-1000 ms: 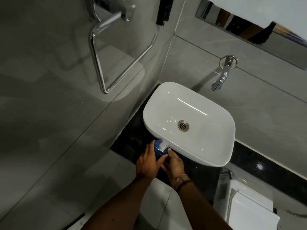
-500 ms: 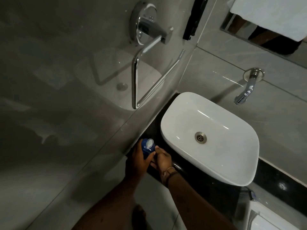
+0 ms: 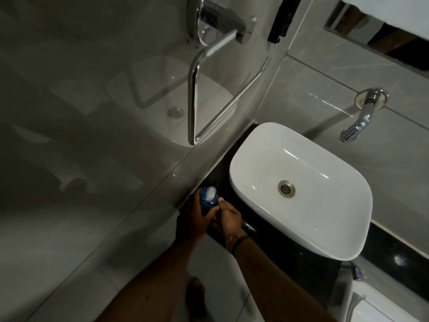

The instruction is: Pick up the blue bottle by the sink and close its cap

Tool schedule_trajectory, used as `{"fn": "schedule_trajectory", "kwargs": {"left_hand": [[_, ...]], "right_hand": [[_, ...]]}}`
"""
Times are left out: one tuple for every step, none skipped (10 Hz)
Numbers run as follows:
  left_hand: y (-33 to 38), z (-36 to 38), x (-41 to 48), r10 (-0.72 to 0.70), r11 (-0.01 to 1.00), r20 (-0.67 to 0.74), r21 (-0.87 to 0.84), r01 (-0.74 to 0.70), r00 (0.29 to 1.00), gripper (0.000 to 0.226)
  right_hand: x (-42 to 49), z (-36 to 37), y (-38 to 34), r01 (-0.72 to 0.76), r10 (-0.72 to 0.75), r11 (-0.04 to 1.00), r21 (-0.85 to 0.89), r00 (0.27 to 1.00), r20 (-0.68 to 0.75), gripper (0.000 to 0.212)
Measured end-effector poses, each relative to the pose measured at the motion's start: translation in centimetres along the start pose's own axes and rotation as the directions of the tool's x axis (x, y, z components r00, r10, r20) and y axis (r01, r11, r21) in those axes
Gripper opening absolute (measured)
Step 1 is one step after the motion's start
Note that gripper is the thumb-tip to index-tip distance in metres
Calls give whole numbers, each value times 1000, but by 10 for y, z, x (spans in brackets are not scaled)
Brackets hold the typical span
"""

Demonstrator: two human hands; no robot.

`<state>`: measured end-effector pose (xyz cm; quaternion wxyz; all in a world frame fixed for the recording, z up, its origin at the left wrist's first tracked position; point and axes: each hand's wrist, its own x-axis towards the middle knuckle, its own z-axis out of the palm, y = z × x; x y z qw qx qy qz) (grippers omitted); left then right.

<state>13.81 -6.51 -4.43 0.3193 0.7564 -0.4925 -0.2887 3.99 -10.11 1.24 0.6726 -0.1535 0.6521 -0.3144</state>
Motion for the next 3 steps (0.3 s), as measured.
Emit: {"fn": "schedule_trajectory", "kwargs": {"left_hand": [[1, -1, -1, -13, 998, 13, 67, 12, 1000, 83], [6, -7, -5, -78, 995, 37, 69, 76, 996, 101], [17, -16, -19, -40, 994, -52, 104, 45, 998, 103]], "right_hand": [[-3, -1, 0, -11, 12, 999, -37, 1000, 25, 40], [-9, -7, 2, 9, -6, 993, -115, 1000, 19, 42], [-32, -26, -8, 174, -197, 962, -212, 976, -90, 35]]}}
